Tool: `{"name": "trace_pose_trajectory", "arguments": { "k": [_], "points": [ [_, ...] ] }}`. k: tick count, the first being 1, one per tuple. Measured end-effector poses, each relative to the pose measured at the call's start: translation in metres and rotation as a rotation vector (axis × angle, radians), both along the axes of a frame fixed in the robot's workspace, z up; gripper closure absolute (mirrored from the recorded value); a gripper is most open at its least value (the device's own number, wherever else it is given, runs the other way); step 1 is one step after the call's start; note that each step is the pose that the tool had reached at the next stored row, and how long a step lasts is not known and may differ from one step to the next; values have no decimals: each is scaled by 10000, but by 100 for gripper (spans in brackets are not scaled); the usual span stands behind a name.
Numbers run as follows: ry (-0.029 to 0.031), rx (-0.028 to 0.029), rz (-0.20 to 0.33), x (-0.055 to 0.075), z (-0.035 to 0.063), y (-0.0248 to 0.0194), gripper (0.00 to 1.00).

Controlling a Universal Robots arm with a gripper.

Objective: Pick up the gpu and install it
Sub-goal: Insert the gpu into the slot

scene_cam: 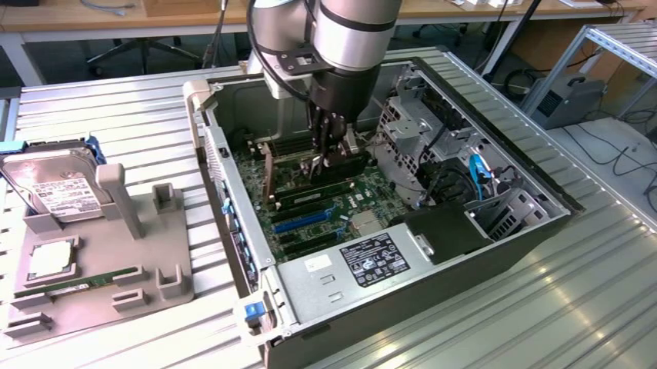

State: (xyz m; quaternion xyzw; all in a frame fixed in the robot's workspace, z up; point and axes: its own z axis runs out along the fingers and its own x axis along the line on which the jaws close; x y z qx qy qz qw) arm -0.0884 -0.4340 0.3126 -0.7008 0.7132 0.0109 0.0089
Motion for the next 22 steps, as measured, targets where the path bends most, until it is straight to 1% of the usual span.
{"name": "trace_pose_trajectory", "arguments": {
  "k": [4,8,10,15,22],
  "points": [
    [2,-2,0,-23,-3,-1,73],
    [1,-1,1,-23,-8,-19,73],
    [2,-2,0,-23,-9,-35,73],
    [1,-1,0,-23,-13,-96,73],
    [1,-2,0,-23,-18,-137,73]
  ]
}}
